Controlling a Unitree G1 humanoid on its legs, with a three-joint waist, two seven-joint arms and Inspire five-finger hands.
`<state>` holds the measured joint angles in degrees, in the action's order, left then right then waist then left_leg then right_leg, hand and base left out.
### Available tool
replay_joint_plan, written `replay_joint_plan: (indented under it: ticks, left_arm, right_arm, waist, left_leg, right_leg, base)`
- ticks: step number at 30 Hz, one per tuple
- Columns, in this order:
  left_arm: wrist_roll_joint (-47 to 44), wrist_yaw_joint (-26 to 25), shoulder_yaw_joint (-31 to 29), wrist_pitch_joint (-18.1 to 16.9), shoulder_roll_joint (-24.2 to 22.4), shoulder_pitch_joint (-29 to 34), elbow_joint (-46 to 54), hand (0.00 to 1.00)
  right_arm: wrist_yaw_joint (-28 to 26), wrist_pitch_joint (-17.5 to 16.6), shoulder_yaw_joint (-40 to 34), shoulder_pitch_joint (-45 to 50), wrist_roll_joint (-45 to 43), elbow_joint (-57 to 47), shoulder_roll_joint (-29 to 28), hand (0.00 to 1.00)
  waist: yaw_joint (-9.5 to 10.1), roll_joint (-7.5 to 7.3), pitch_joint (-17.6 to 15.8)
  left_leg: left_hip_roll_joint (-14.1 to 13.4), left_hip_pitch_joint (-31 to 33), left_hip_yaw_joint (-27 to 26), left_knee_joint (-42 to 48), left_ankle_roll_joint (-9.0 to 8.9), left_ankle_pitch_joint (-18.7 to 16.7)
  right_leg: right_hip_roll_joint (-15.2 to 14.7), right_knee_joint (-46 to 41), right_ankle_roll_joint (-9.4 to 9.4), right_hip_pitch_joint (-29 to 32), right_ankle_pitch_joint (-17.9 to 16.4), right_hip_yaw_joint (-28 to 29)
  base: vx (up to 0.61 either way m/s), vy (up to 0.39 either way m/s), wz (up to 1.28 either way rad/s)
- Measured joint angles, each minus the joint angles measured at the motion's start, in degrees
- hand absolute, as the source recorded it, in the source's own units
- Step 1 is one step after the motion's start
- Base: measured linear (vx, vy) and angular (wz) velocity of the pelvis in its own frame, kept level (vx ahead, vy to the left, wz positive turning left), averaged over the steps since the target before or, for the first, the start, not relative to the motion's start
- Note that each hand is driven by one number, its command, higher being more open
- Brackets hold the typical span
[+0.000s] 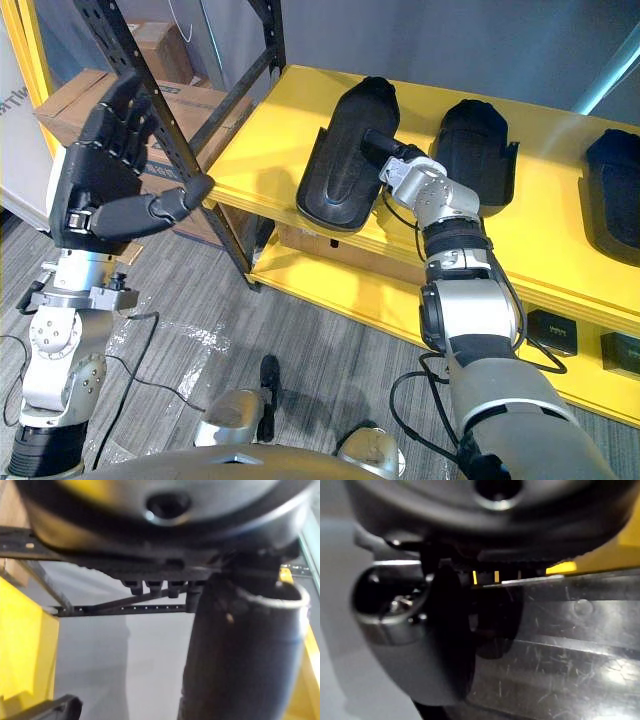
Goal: Walk over and take three plastic housings, then place them on the shelf
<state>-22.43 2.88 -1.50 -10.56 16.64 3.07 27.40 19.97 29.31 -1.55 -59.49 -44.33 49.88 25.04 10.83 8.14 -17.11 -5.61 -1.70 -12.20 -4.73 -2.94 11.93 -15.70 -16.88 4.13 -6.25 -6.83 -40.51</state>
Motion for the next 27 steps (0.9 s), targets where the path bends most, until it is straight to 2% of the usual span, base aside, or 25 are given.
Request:
replay_joint_plan:
  ticks: [1, 2, 5, 13, 16, 21, 24, 27]
  left_arm:
    - [0.0, 0.0, 0.6, 0.0, -0.1, 0.3, 0.0, 1.00]
    - [0.0, 0.0, 1.5, 0.0, -0.4, 1.1, 0.0, 1.00]
    - [0.0, -0.5, 3.7, 0.0, -1.2, 3.4, -0.1, 1.00]
    - [-0.1, -1.1, 7.8, -0.6, -1.2, 6.2, -0.1, 1.00]
    - [0.0, -1.4, 9.2, -0.6, -1.2, 6.4, -0.2, 1.00]
    - [0.0, -1.5, 11.1, -0.6, -1.2, 6.7, -1.1, 1.00]
    - [0.0, -1.5, 12.4, -0.6, -1.1, 6.9, -2.2, 1.00]
    - [-0.1, -1.5, 12.9, -0.6, -1.1, 7.9, -3.1, 1.00]
  right_arm:
    - [0.4, 0.0, 0.0, 0.0, -0.2, 0.0, 0.0, 0.00]
    - [0.8, 0.0, 0.4, 0.0, -0.7, 0.1, -0.1, 1.00]
    - [1.8, -0.5, 1.8, -0.6, -2.2, 1.3, -0.1, 1.00]
    - [2.9, -2.8, 4.3, -1.9, -0.7, 2.1, -0.1, 1.00]
    - [2.2, -4.5, 4.6, -2.8, 0.8, 2.1, -0.2, 1.00]
    - [-0.9, -5.3, 6.8, -4.7, 3.7, 2.1, -0.3, 1.00]
    - [-2.2, -7.8, 7.9, -5.8, 9.1, 2.1, -0.3, 1.00]
    - [-4.3, -11.7, 9.1, -6.8, 14.2, 2.1, -0.2, 1.00]
  waist:
    - [0.03, 0.12, 0.2]
    - [0.07, 0.41, 0.4]
    - [0.05, 0.81, 0.6]
    - [1.13, 0.80, 0.6]
    - [1.83, 0.77, 0.6]
    - [2.54, 0.74, 0.6]
    - [2.92, 0.71, 0.6]
    - [2.94, 0.61, 0.5]
  left_leg:
    - [0.0, 0.0, 0.0, 0.0, 0.03, 0.0]
    - [-0.1, -0.1, 0.0, 0.0, 0.37, 0.4]
    - [-0.1, -0.6, 0.0, 0.0, 0.37, 0.5]
    - [-0.1, -0.1, 0.3, 0.0, 0.38, 0.5]
    - [-0.1, 0.1, 0.5, 0.0, 0.45, 0.5]
    - [-0.3, 0.1, 0.5, 0.0, 0.47, 0.5]
    - [-0.5, 0.1, 0.4, 0.0, 0.46, 0.5]
    - [-0.7, 0.1, 0.3, 0.0, 0.44, 0.5]
  right_leg:
    - [0.0, 0.0, -0.01, 0.0, 0.1, 0.0]
    - [0.1, 0.0, -0.03, -0.1, 0.1, 0.0]
    - [0.2, 0.1, -0.08, -0.5, 0.0, 0.0]
    - [0.8, 1.4, 0.25, -0.7, -0.1, 0.0]
    - [0.9, 1.4, 0.13, -0.7, 0.4, 0.1]
    - [1.2, 1.7, 0.61, -0.8, 1.0, 0.4]
    - [1.8, 2.0, 0.67, -0.8, 1.2, 0.5]
    - [1.8, 2.1, 0.65, -0.8, 1.2, 0.7]
  base:
    - [0.03, -0.031, -0.01]
    - [0.03, -0.032, -0.01]
    - [0.03, -0.035, -0.01]
    - [0.00, 0.000, 0.01]
    - [0.02, -0.012, 0.06]
    - [0.03, -0.029, 0.00]
    - [0.03, -0.042, -0.04]
    - [0.00, -0.010, -0.01]
